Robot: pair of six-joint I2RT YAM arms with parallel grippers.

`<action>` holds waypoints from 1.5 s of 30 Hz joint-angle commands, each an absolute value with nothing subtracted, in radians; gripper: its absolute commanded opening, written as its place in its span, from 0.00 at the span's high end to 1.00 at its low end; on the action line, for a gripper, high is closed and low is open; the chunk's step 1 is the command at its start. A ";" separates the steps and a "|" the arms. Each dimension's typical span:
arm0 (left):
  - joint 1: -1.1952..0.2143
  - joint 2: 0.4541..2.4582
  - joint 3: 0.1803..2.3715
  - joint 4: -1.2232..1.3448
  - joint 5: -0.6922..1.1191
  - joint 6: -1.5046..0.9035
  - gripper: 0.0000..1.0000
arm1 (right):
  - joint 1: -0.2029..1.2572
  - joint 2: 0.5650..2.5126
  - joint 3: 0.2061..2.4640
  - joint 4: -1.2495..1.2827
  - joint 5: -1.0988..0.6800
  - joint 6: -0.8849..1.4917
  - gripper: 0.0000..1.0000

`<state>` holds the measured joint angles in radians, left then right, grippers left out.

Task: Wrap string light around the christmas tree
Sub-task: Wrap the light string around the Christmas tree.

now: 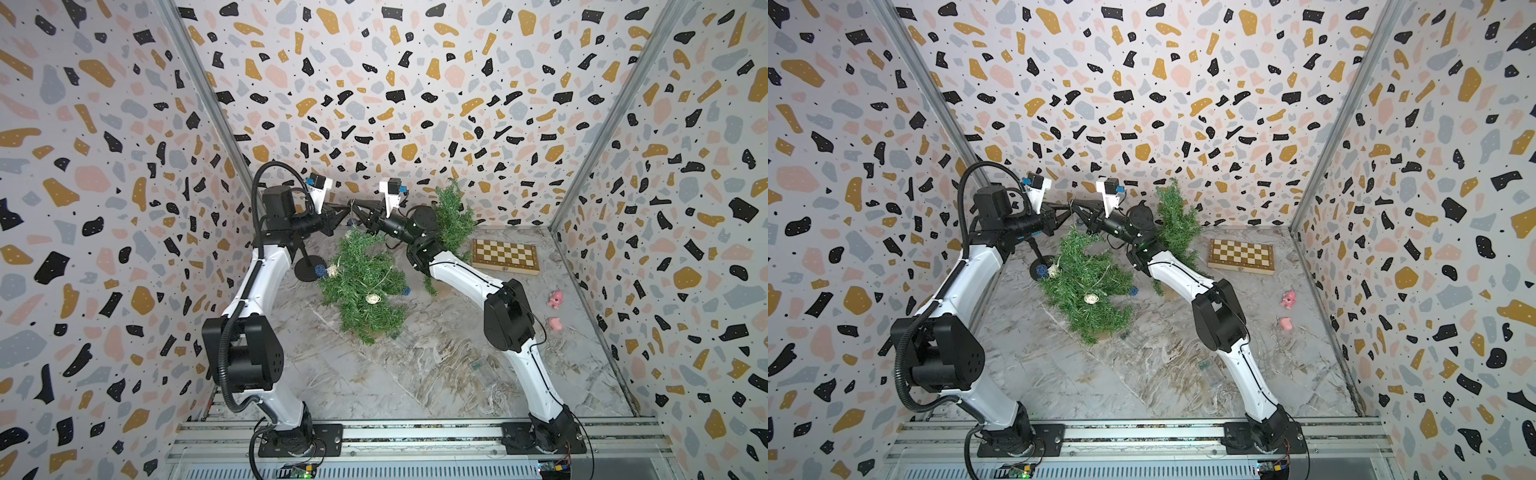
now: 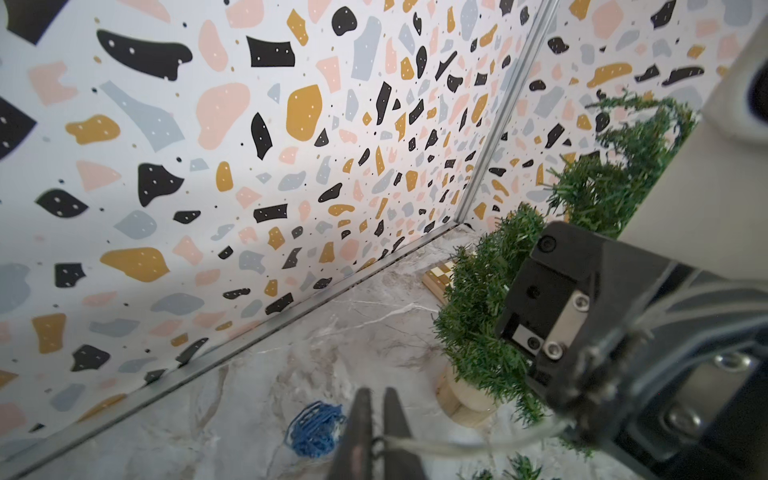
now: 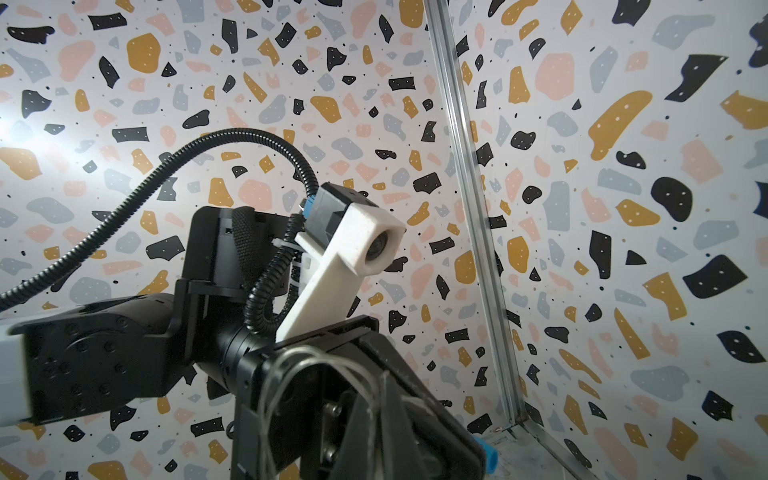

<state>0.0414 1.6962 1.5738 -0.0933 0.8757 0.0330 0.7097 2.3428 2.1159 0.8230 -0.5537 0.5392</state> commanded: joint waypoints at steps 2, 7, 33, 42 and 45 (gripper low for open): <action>0.037 1.647 1.619 -0.133 0.789 0.081 1.00 | 0.693 2.305 2.122 0.851 -0.544 0.561 0.92; 0.041 1.595 1.640 -0.274 0.625 0.117 1.00 | 0.675 2.240 2.033 0.864 -0.508 0.558 0.75; 0.039 1.531 2.011 -1.120 0.213 -0.078 1.00 | 0.689 1.868 1.940 0.119 -0.290 0.502 0.46; 0.004 1.452 2.010 -1.285 0.155 -0.147 1.00 | 0.944 1.751 1.861 0.040 -0.038 0.381 0.45; -0.004 1.420 1.990 -1.304 0.147 -0.154 1.00 | 0.974 1.791 1.921 0.012 -0.050 0.385 0.45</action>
